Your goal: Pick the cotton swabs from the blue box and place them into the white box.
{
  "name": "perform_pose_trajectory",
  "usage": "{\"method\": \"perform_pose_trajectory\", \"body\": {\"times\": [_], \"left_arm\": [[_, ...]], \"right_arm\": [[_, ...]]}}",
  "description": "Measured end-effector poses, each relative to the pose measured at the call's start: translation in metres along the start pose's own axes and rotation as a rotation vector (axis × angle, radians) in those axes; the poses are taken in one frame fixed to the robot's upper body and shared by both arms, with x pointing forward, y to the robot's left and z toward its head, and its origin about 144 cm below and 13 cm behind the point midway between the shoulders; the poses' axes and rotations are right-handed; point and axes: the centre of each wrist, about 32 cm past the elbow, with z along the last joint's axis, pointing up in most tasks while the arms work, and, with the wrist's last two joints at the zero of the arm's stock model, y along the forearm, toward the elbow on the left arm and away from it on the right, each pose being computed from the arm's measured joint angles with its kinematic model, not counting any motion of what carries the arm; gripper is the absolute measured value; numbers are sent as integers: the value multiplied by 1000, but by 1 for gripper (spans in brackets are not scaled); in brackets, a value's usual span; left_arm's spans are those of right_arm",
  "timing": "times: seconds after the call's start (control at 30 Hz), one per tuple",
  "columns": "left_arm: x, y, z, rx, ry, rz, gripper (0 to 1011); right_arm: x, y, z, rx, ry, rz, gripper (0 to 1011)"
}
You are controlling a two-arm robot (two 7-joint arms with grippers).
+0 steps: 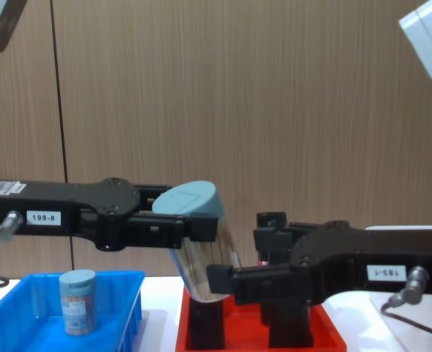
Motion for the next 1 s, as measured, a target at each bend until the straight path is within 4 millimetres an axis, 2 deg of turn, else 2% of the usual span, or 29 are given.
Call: {"method": "perform_pose_trajectory", "body": {"times": [1.0], "left_arm": [[0, 0, 0, 0, 0, 0, 674]], "right_arm": [[-4, 35, -1, 23, -41, 16, 1002]]}}
